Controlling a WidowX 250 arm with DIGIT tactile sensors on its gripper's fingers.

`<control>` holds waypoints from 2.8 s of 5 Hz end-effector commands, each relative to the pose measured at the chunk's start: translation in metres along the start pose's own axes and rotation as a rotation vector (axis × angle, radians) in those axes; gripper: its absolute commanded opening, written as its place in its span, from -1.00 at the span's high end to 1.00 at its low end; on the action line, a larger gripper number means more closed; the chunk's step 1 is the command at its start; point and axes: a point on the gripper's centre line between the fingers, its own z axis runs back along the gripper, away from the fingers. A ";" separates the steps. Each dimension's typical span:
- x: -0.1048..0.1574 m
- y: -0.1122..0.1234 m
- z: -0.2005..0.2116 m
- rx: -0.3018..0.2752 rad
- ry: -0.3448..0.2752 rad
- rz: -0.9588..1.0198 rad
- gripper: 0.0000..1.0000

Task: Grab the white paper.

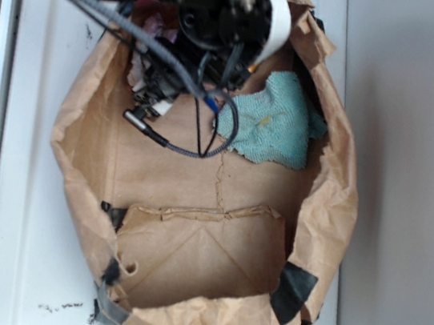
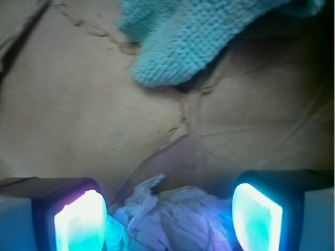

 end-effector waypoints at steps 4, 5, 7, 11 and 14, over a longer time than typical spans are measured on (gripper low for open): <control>-0.003 -0.016 0.024 0.106 -0.073 -0.027 1.00; -0.008 -0.016 0.034 0.104 -0.121 -0.024 1.00; -0.027 0.000 0.068 0.035 -0.210 -0.003 -1.00; -0.024 0.009 0.027 0.069 -0.184 -0.032 -1.00; -0.012 0.013 -0.006 0.117 -0.163 -0.025 0.09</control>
